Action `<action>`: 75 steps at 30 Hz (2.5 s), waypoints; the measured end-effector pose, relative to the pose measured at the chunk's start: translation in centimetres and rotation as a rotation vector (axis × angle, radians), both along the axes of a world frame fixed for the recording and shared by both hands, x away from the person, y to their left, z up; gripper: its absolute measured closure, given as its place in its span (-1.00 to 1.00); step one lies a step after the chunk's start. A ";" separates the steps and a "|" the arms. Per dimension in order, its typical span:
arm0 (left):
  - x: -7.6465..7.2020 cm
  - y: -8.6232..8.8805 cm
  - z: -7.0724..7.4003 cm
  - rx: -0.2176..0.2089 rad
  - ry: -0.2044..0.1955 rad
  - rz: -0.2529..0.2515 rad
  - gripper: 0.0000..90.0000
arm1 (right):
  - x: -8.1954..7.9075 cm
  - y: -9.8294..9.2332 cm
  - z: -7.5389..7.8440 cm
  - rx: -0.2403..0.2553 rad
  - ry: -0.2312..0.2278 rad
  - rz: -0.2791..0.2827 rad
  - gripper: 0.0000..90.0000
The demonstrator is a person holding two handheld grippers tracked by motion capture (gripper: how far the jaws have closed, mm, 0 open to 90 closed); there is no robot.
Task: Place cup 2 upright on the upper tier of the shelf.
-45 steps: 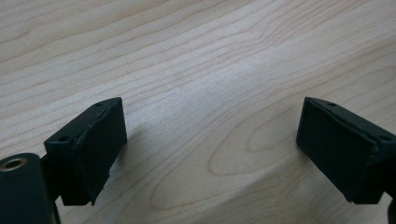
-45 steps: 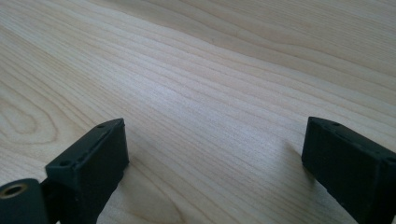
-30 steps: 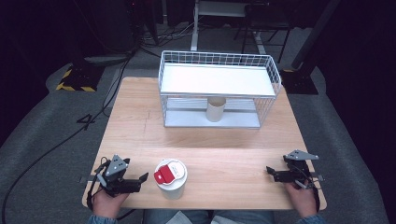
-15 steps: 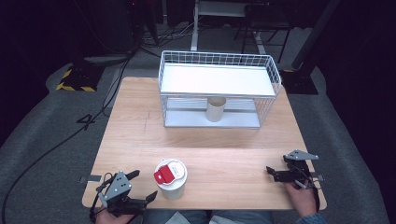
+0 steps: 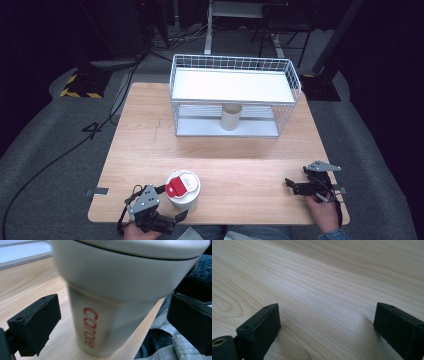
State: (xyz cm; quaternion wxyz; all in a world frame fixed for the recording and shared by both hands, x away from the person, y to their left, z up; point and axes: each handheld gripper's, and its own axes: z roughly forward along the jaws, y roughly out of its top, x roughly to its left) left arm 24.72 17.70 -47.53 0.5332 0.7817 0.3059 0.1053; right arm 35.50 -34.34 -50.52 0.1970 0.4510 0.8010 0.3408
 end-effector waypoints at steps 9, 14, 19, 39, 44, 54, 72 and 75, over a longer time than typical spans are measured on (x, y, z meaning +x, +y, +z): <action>1.3 -1.0 -0.7 -0.026 -0.006 -0.026 -1.00 | 0.0 0.0 0.0 0.000 0.000 0.000 -0.84; 1.8 -1.4 -1.0 -0.038 -0.001 -0.030 -1.00 | 0.0 0.0 0.0 0.000 0.000 0.000 -0.84; 2.0 -1.2 -1.1 -0.054 -0.016 -0.041 -0.86 | 0.0 0.0 0.0 0.000 0.000 0.000 -0.84; 1.5 -1.4 -0.6 -0.023 -0.029 0.026 -0.81 | 0.0 0.0 0.0 -0.001 -0.001 0.001 -0.84; 1.7 -1.5 -0.1 -0.038 -0.036 0.034 -0.81 | -0.1 0.0 0.0 -0.003 0.000 -0.006 -0.84; 2.6 -2.1 1.7 -0.058 -0.042 0.060 -0.80 | -0.1 0.1 0.0 -0.002 0.001 -0.012 -0.84; 6.2 -4.0 7.3 -0.080 -0.084 0.083 -0.80 | -0.1 0.1 0.0 -0.001 0.001 -0.011 -0.84; 6.9 -4.4 8.1 -0.087 -0.081 0.080 -0.80 | -0.1 0.1 0.0 -0.001 0.001 -0.011 -0.84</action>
